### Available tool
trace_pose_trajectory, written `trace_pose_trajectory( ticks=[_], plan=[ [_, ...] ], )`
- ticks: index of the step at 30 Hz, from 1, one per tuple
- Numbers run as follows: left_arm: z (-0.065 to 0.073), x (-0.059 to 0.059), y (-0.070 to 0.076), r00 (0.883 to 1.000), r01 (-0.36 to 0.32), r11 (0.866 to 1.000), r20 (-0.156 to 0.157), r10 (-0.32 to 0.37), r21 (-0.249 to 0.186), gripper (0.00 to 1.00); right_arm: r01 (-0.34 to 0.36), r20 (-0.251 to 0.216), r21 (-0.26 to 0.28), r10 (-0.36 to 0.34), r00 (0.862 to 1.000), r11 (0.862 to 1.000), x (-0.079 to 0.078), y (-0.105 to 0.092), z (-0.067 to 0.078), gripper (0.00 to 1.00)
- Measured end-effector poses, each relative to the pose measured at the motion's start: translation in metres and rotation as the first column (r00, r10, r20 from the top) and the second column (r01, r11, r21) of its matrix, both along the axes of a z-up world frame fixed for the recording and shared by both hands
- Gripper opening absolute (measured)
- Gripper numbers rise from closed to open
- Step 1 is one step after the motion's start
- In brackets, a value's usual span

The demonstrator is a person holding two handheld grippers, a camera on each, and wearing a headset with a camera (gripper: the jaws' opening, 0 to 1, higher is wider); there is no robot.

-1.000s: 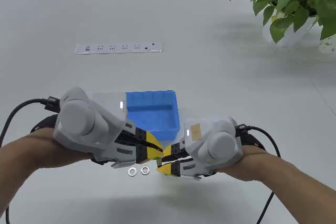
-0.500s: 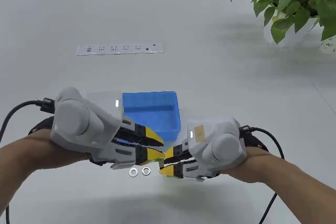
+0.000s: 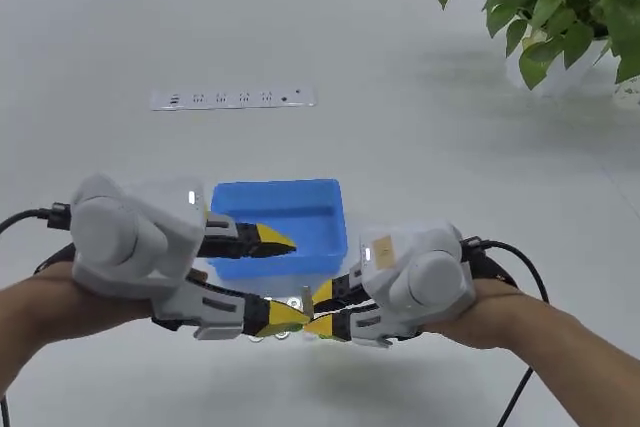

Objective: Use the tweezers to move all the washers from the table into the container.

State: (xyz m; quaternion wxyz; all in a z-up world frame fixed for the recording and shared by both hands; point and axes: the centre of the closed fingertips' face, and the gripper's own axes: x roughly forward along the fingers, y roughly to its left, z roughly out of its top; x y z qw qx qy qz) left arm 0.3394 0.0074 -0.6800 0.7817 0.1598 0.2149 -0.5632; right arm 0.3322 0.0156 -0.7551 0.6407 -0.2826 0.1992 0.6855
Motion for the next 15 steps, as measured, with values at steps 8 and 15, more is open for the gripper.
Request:
trace_pose_trajectory(
  ticks=[8, 15],
  plan=[
    [0.004, 0.001, 0.01, 0.997, -0.072, 0.997, -0.008, 0.072, -0.028, 0.7, -0.007, 0.009, 0.001, 0.007, 1.0, 1.0, 0.004, -0.001, 0.01, 0.09],
    [0.005, 0.001, 0.02, 0.992, -0.125, 0.991, -0.016, 0.124, -0.039, 0.8, -0.005, 0.016, 0.018, 0.005, 1.0, 1.0, 0.01, 0.003, 0.025, 0.09]
  ],
)
